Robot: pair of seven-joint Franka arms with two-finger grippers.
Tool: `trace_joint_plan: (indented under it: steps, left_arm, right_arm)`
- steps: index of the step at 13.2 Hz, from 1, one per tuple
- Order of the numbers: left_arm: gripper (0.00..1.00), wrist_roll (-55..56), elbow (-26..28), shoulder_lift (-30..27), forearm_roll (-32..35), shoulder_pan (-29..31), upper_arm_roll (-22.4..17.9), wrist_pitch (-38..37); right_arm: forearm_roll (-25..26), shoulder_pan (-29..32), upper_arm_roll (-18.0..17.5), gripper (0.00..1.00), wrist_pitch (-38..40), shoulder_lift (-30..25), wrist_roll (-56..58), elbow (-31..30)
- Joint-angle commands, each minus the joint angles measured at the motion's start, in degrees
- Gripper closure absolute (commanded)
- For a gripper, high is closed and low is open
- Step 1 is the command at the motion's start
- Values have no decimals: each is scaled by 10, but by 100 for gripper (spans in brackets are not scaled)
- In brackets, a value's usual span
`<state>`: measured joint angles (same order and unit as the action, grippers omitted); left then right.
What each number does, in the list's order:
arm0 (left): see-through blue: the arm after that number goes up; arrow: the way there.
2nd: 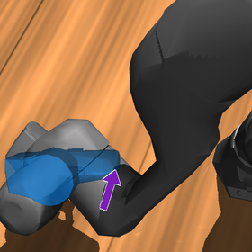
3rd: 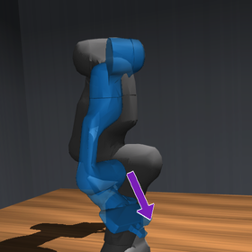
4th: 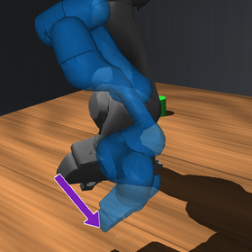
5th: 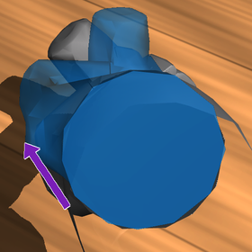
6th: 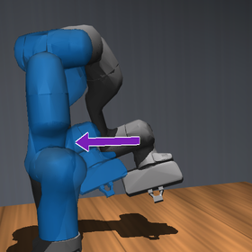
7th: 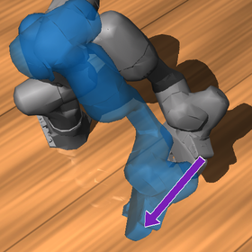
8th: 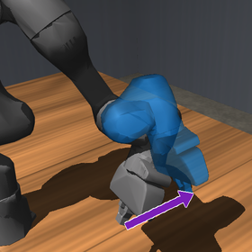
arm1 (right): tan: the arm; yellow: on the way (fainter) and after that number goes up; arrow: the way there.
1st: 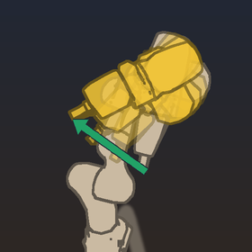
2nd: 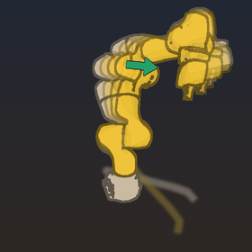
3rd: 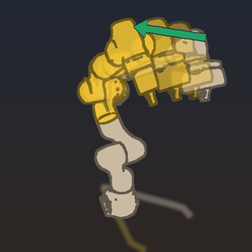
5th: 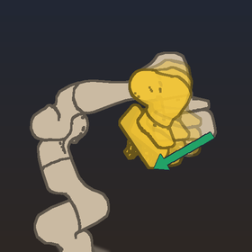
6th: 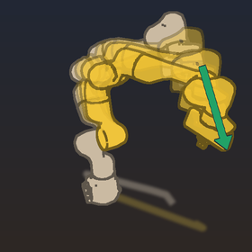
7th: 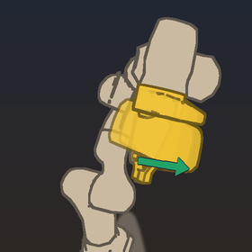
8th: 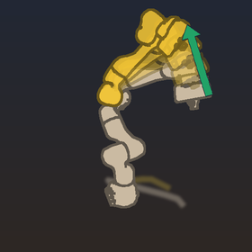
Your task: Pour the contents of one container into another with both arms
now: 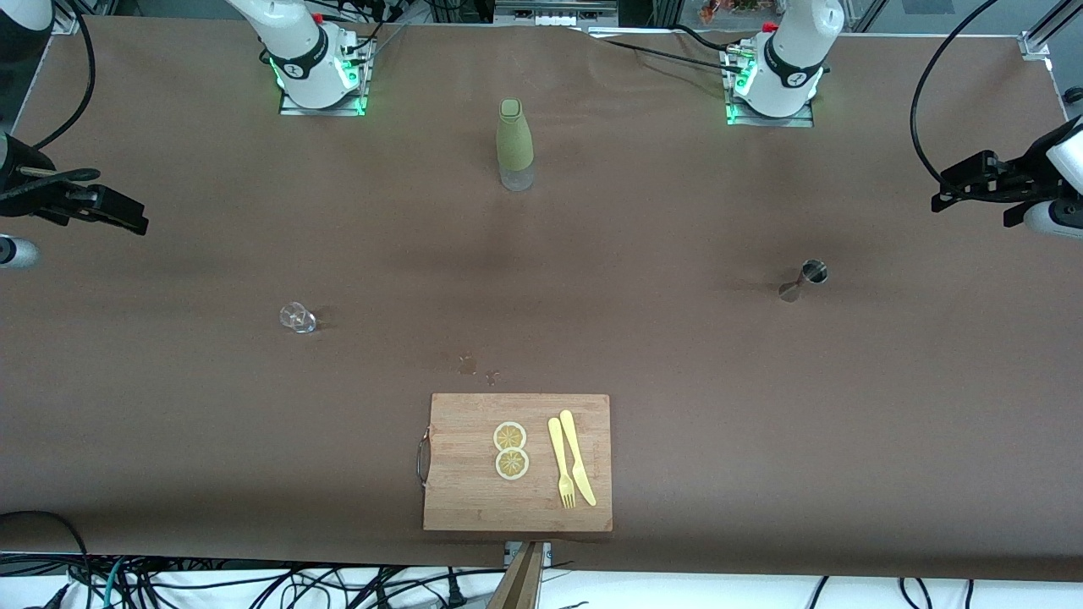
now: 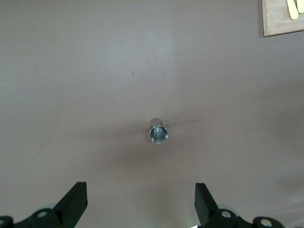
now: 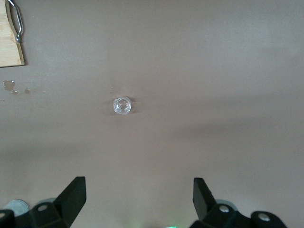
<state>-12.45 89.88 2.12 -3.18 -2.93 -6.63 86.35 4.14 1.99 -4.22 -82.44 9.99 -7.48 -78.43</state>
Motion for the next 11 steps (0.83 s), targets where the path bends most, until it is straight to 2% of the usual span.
trace_joint_plan:
  steps: [1, 11]
  left_arm:
    - [0, -1, 7, -8, 17, 2, 3, 8]
    - [0, 0, 9, -4, 13, 11, 3, 8]
  right_arm:
    - [-11, 3, 1, 0, -4, -5, -2, -4]
    - [-11, 3, 1, 0, -4, -5, -2, -4]
